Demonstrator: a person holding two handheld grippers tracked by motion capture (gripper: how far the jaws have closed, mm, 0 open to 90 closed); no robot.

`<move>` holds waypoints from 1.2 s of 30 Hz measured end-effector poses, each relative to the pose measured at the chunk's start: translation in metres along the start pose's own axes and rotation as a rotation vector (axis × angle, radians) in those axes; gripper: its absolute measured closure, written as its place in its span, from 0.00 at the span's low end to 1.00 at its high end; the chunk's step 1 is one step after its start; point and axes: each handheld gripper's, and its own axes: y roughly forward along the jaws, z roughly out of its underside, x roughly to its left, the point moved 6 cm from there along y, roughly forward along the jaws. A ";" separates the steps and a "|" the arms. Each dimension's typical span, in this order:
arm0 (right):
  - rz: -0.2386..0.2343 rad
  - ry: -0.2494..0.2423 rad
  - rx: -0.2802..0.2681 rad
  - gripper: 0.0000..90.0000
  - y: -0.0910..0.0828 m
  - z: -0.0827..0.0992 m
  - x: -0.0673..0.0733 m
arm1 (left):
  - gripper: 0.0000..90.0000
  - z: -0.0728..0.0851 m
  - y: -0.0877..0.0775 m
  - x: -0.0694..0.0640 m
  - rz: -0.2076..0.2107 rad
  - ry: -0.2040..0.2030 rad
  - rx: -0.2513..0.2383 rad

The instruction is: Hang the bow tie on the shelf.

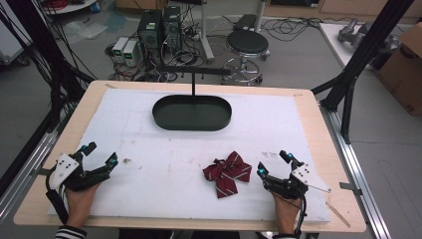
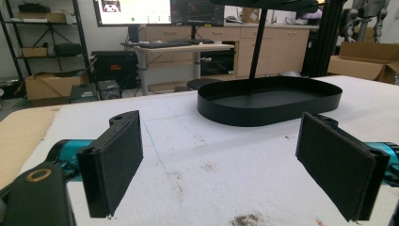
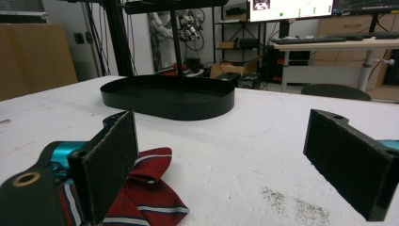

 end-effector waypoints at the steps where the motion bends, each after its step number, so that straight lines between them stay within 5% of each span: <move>1: -0.001 0.001 0.000 0.11 0.000 0.000 0.000 | 0.17 0.000 0.000 0.000 0.000 0.000 0.000; 16: -0.017 -0.002 0.035 0.11 -0.001 -0.006 0.000 | 0.17 0.000 0.000 0.001 -0.001 -0.003 0.004; 24: -0.084 -0.046 0.062 0.11 0.004 -0.017 0.011 | 0.17 0.000 0.000 0.000 -0.001 -0.003 0.003; 36: -0.198 -0.134 0.189 0.11 0.022 -0.036 0.028 | 0.17 0.000 0.000 0.000 -0.001 0.003 0.004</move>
